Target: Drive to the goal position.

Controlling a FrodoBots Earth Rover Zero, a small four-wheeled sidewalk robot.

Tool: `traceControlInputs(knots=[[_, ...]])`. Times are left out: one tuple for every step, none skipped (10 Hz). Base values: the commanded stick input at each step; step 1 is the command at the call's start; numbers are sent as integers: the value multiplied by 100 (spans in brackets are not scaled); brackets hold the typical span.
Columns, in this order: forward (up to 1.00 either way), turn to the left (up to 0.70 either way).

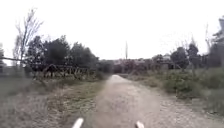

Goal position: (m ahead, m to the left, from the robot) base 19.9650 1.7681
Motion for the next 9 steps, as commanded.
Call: traceControlInputs(knots=[[70,-11],[70,-35],[70,-31],[70,0],[70,0],[70,0],[70,0],[70,0],[70,0]])
